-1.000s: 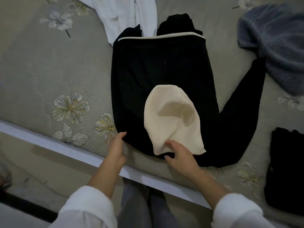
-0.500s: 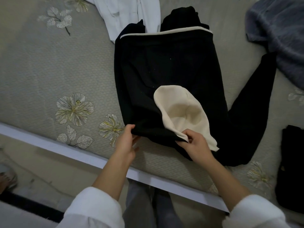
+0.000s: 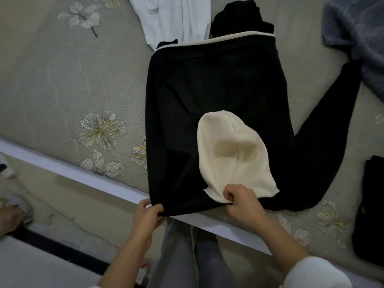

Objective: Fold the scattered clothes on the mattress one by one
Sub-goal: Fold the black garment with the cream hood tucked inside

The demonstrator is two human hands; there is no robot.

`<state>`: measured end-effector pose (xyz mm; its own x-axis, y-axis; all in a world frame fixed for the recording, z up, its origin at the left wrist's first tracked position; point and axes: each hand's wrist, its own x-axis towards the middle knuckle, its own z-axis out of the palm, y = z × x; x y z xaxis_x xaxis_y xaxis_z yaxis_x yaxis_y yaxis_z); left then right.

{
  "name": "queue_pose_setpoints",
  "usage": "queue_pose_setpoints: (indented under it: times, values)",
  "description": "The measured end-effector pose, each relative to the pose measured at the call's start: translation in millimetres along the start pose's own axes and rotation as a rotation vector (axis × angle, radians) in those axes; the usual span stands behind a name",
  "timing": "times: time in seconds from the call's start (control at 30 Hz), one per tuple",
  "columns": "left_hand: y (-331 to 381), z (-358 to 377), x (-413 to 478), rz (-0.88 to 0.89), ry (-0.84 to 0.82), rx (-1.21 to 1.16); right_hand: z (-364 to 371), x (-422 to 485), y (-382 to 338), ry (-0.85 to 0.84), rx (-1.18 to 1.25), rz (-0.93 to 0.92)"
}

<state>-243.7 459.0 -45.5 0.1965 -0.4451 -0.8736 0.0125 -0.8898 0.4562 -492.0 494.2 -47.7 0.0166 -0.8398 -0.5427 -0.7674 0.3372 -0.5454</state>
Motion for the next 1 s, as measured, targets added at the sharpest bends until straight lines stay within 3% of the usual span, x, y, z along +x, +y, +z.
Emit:
queue_pose_setpoints:
  times: [0.23,0.3,0.4,0.5,0.63,0.7,0.8,0.9,1.0]
  values:
    - [59.4,27.7,58.6,0.039,-0.123,-0.011,-3.3,5.8,9.2,-0.035,-0.018,0.005]
    - [78.2,34.2,63.2,0.102,-0.052,-0.041,-4.2,5.2,8.1,-0.042,-0.097,-0.028]
    - [97.1,25.1,44.9,0.295,0.038,-0.354,-3.0,3.8,2.5,-0.026,-0.206,-0.096]
    - [73.2,-3.3,27.6,0.425,0.247,-0.451,9.5,1.4,-1.6,-0.019,-0.299,-0.233]
    - [3.1,-35.6,35.4,0.107,0.337,-0.533,34.9,1.0,-0.1,-0.198,-0.384,-0.228]
    - [-14.0,-40.7,43.6,-0.051,0.334,-0.402,37.5,1.6,0.6,-0.308,-0.309,-0.116]
    - [-6.0,-38.7,54.7,-0.016,0.404,-0.235,28.8,3.4,2.3,-0.185,0.053,0.053]
    - [25.4,-28.4,54.7,0.268,0.586,0.155,3.8,8.7,7.1,0.044,0.197,0.157]
    - [50.5,-7.0,48.4,0.646,0.532,0.68,-26.0,10.0,14.1,0.267,0.276,0.214]
